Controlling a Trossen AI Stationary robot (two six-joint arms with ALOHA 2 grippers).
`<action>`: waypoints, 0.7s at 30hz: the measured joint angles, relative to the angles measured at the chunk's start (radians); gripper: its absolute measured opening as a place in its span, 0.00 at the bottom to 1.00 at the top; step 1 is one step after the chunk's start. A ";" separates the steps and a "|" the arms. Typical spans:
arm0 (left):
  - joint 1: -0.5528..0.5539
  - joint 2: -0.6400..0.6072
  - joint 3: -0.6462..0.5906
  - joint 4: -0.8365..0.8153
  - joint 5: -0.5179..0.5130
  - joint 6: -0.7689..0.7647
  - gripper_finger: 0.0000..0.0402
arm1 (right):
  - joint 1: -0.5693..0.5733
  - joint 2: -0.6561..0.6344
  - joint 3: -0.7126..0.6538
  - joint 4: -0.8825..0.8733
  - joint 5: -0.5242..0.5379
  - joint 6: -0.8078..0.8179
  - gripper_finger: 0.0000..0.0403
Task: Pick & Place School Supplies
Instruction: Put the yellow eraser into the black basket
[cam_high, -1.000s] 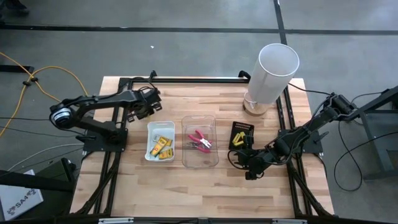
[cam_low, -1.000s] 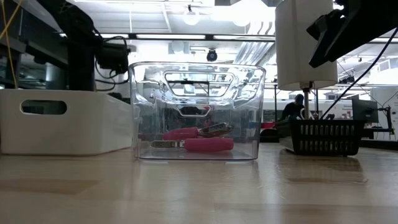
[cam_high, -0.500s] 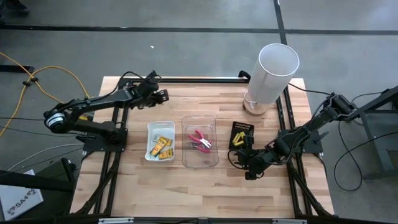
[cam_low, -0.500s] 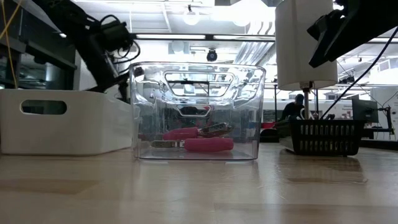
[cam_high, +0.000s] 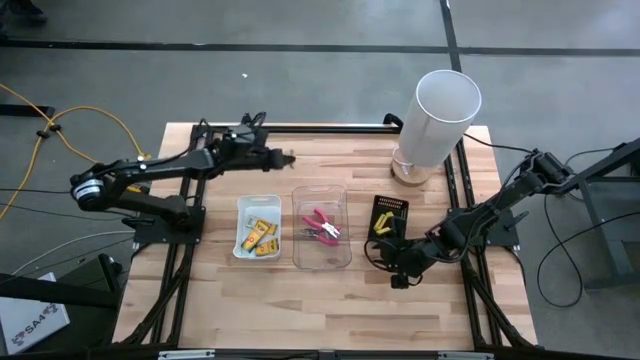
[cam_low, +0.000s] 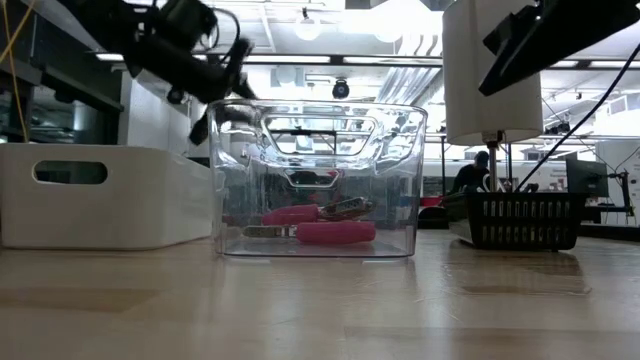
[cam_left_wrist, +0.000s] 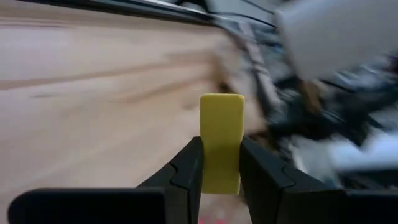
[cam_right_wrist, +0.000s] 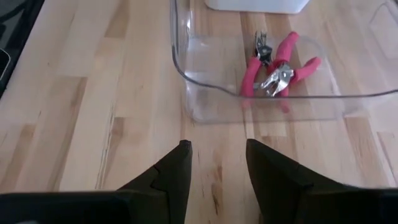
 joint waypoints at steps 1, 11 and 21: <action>-0.016 0.000 0.000 0.030 0.023 0.007 0.21 | -0.001 0.000 0.000 0.005 0.000 -0.005 0.36; -0.202 0.000 0.000 0.217 0.040 0.038 0.21 | -0.026 0.000 0.000 -0.008 0.081 -0.005 0.36; -0.379 0.112 0.001 0.431 -0.017 0.047 0.21 | -0.033 0.000 0.000 -0.028 0.150 -0.007 0.36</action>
